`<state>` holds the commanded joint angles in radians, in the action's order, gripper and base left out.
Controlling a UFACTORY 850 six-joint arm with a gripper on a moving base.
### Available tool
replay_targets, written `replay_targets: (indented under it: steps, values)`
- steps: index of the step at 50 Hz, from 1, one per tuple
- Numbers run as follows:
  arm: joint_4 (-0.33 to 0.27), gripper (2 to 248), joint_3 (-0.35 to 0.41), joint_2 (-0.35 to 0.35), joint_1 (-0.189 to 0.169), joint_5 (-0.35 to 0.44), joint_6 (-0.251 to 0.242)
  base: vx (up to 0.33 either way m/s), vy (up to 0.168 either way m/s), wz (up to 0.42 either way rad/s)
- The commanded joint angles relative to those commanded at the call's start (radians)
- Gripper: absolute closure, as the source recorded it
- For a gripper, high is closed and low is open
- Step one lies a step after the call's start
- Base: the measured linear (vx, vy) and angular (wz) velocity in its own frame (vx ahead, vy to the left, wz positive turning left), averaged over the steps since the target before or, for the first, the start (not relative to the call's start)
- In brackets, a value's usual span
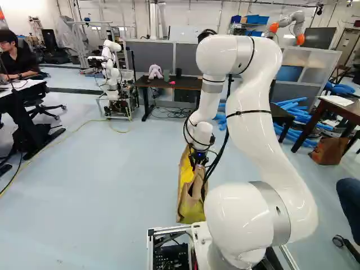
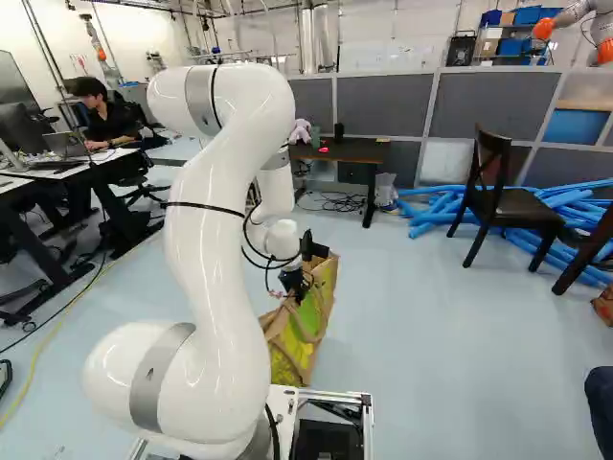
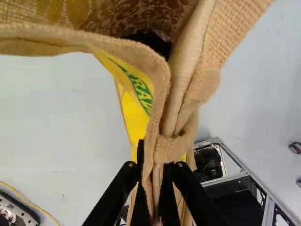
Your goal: Pick up the bag on the ground and place it on the table
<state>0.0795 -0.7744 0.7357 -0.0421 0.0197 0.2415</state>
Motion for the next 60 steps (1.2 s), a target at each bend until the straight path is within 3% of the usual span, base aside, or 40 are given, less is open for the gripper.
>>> replay_targets:
  steps: [33, 60]
  values:
    - [-0.036, 229, 0.004, -0.116, -0.031, -0.106, 0.0, 0.0, 0.0, 0.0]
    - [-0.075, 229, -0.012, -0.199, -0.028, -0.222, 0.0, 0.0, 0.0, 0.0]
